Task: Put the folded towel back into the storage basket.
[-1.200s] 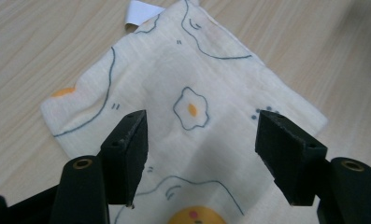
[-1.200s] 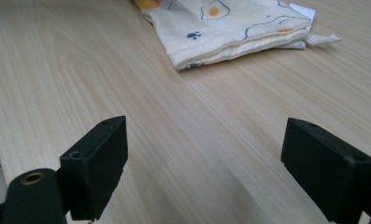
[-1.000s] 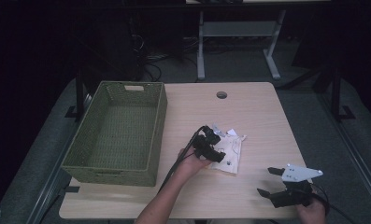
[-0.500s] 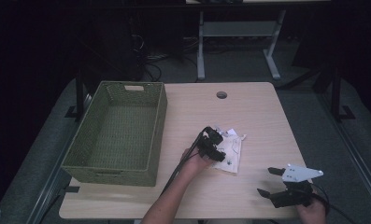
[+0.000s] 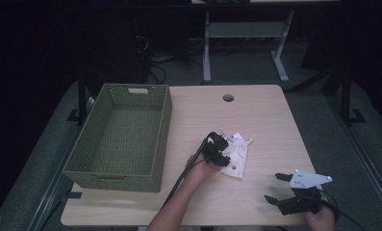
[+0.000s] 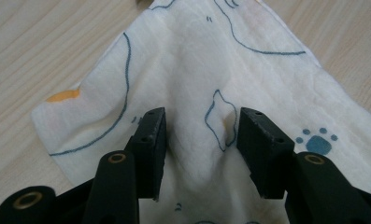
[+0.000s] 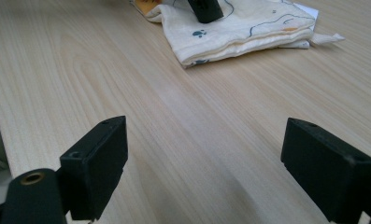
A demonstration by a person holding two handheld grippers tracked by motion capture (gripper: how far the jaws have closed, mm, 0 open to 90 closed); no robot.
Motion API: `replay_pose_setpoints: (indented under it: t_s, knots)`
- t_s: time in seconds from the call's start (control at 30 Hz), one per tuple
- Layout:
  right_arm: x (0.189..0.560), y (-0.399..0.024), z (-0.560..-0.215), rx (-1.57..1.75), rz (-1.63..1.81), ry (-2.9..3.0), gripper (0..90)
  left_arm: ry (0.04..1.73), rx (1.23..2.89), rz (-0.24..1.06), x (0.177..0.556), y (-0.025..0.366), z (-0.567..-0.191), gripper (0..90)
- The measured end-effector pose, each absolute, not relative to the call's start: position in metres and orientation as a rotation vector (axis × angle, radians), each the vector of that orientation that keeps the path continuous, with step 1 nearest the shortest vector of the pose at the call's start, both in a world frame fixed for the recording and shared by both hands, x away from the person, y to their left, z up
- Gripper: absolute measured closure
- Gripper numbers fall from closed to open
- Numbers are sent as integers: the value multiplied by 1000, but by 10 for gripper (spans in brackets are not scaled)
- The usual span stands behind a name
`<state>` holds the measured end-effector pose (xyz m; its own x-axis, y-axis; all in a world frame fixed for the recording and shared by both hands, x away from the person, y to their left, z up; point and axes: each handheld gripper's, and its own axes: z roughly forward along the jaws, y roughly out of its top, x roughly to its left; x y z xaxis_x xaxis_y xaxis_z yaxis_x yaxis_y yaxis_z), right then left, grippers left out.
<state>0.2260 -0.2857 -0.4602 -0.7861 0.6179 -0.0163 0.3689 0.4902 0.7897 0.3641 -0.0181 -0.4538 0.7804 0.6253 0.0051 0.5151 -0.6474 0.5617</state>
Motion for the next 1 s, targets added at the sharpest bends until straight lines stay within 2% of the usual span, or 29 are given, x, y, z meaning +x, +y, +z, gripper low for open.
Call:
replay_pose_setpoints:
  t_s: [0.33,0.6,0.8,1.0]
  knots:
    - [225,-284,-460,840,1187,2442,141,854,2465,235,363,-13,-449,778]
    - [226,-283,-461,834,1182,2443,141,908,2454,164,369,-10,-448,812]
    - [226,-286,-461,848,1185,2431,141,970,2382,29,378,2,-449,822]
    - [226,-289,-461,874,1195,2414,141,963,2369,6,376,5,-445,824]
